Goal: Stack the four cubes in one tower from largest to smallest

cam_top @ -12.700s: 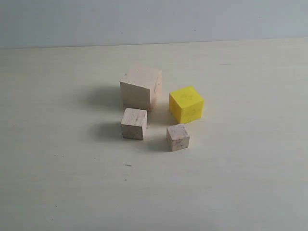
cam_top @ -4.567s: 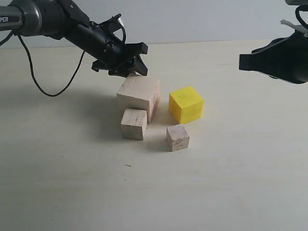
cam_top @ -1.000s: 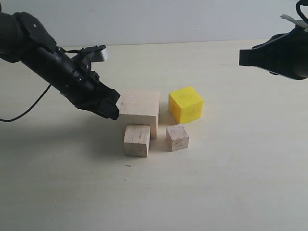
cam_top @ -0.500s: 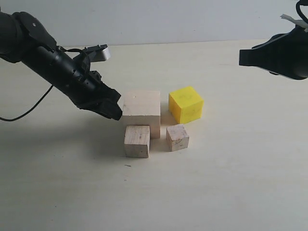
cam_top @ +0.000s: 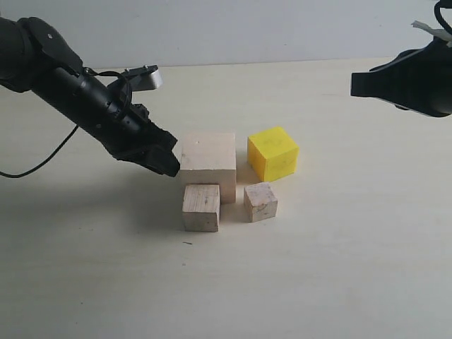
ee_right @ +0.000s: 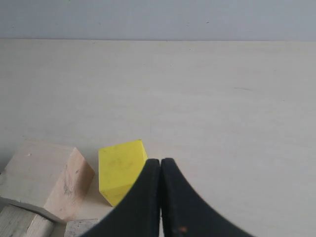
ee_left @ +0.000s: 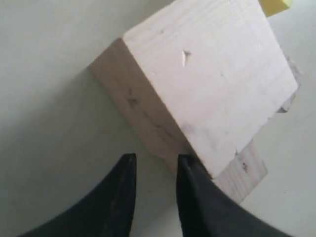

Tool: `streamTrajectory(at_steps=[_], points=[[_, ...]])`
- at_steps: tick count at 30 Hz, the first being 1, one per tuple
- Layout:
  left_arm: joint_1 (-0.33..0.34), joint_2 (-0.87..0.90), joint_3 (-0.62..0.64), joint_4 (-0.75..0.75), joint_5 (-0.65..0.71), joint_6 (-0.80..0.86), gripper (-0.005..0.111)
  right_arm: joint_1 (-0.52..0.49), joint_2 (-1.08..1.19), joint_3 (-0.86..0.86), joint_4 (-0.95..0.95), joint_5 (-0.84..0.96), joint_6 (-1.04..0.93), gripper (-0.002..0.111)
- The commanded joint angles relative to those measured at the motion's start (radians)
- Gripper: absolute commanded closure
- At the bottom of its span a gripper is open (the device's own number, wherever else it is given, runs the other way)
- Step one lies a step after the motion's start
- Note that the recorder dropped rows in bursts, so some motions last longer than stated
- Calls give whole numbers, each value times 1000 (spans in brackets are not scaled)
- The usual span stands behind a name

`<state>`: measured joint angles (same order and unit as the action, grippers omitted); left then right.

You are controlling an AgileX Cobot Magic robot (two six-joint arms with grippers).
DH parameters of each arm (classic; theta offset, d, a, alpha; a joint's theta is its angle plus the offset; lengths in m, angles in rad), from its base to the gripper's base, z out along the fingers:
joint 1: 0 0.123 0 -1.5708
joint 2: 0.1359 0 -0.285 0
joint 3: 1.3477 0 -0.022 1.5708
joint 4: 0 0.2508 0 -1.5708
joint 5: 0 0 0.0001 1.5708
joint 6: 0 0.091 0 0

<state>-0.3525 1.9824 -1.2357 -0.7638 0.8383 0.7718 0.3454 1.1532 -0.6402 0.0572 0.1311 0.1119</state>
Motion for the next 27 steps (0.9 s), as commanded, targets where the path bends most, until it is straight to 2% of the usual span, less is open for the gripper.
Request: streamTrajectory(at_steps=[1,9,13,19,27], points=[[2,-3,-8,-18,14,5,77,3,-1,-7,-6,-6,-2,108],[2,-5,-8,-18,14,5,77,3,-1,-7,-6,-6,-2,108],[4,-61,-8,32,36,-48,77,3,-1,-7,-6,-6,-2,108],[4,-265,-8,135,57,-179,77,3,1,-7,-8,17,-27,108],[4,-549,-8,126,157,-231,77,3,68,-43,-8,50,-41,108]])
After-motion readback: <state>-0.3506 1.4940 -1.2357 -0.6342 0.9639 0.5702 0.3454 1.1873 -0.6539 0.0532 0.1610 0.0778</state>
